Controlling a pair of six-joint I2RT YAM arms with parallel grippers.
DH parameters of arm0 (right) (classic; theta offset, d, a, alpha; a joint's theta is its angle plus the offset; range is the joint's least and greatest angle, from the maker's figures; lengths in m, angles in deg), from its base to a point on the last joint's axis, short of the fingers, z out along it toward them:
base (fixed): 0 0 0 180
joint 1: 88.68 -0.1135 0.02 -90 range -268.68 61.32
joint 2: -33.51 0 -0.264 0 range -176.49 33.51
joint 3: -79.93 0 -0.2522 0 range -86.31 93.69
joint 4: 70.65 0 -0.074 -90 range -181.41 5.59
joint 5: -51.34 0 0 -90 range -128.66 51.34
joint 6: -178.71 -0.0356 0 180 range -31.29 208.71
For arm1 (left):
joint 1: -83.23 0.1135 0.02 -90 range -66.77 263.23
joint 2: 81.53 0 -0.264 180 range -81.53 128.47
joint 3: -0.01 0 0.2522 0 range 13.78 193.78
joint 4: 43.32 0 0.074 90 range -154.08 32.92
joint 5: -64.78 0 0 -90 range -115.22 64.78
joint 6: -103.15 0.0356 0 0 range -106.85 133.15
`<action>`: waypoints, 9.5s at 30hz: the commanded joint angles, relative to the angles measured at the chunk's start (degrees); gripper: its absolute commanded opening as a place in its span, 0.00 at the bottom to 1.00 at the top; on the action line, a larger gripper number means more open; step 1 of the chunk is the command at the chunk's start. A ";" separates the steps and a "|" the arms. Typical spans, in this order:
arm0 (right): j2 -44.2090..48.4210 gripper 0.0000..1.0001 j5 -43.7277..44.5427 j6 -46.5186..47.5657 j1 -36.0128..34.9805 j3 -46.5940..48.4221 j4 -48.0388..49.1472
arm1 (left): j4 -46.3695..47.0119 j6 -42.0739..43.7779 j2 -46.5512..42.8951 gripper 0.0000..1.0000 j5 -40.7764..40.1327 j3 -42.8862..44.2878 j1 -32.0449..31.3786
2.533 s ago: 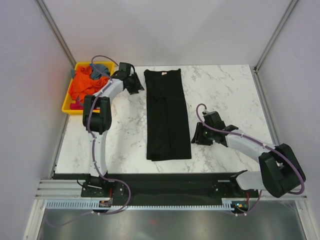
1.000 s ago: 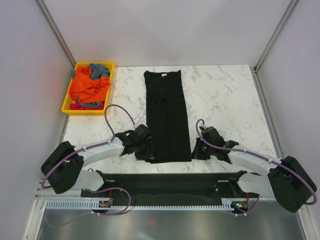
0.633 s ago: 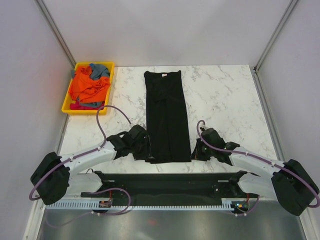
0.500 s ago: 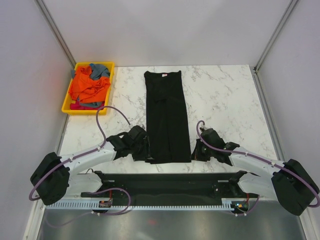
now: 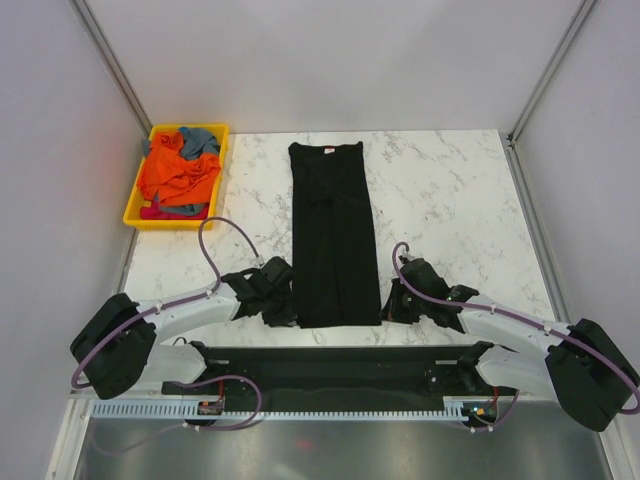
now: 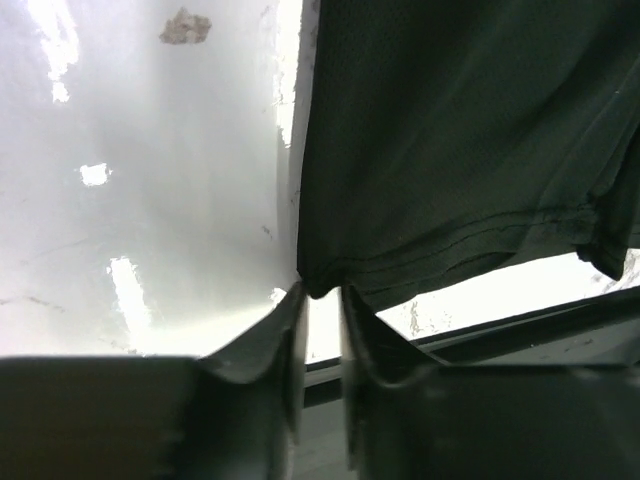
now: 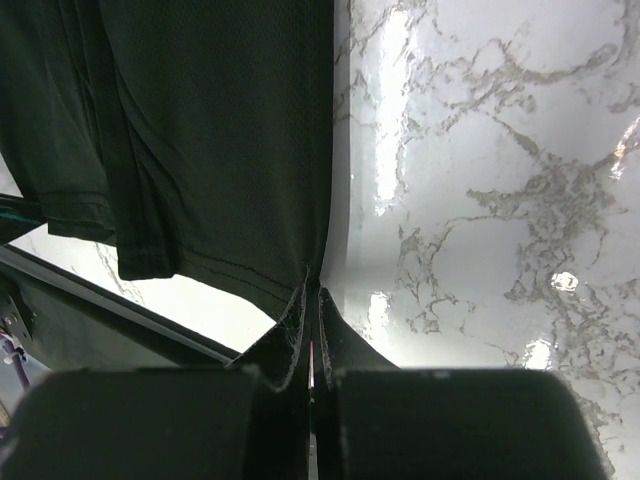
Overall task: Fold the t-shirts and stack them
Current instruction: Fold the tshirt
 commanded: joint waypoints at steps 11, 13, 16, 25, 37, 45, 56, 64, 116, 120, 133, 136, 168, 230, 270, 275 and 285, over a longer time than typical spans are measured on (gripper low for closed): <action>-1.02 0.00 8.13 3.79 -0.44 11.34 -8.03 | 2.51 -0.53 2.08 0.02 1.47 5.66 1.10; -3.73 0.00 8.58 4.94 -0.44 14.41 -8.47 | 2.16 0.18 4.10 0.02 2.08 8.04 2.77; -8.47 0.00 10.86 7.31 -0.35 18.89 -8.56 | 2.25 1.85 6.91 0.02 2.34 10.94 5.41; -24.39 0.00 11.66 16.19 5.09 36.13 -8.74 | 0.58 8.87 15.52 0.02 3.49 23.41 14.99; -43.99 0.00 4.72 21.90 13.36 60.30 -10.05 | -3.46 14.94 34.33 0.02 8.22 48.81 26.59; -52.88 0.00 2.87 22.43 16.70 72.52 -11.37 | -7.77 16.71 46.81 0.02 8.76 65.78 28.96; -60.70 0.00 0.32 21.73 21.18 81.14 -11.20 | -8.56 19.52 56.39 0.02 10.16 78.97 31.52; -65.88 0.00 -0.30 21.11 22.24 85.35 -9.35 | -8.65 19.87 61.32 0.02 8.24 85.12 31.78; -47.43 0.09 -7.33 28.67 21.27 46.34 -3.20 | -2.41 21.71 32.41 0.45 7.36 37.75 27.12; -47.08 0.00 -6.89 28.15 21.18 45.55 -3.03 | -1.28 22.68 32.93 0.45 9.11 38.72 27.03; -35.59 0.00 -1.62 23.05 20.74 32.20 2.24 | 1.28 20.05 31.37 0.02 11.05 30.92 25.37; -31.55 0.00 0.05 21.65 20.30 27.28 1.90 | 1.10 18.56 27.33 0.02 9.91 26.70 23.43; -39.34 0.35 -9.79 34.12 19.60 41.68 -5.22 | 3.30 14.86 20.71 0.35 21.50 22.90 30.28; -14.83 0.08 1.63 13.47 14.86 8.46 9.46 | 5.24 20.93 46.13 0.38 27.74 62.45 33.36; -39.87 0.18 -3.99 26.65 19.51 41.85 1.55 | -1.79 21.98 39.62 0.16 6.04 43.99 26.07; -39.87 0.18 -3.99 25.86 20.13 43.52 1.11 | -2.32 21.80 36.19 0.17 7.61 44.35 25.89; -41.10 0.20 -2.06 25.77 21.27 44.67 1.11 | -3.90 22.95 31.36 0.18 4.54 41.45 25.72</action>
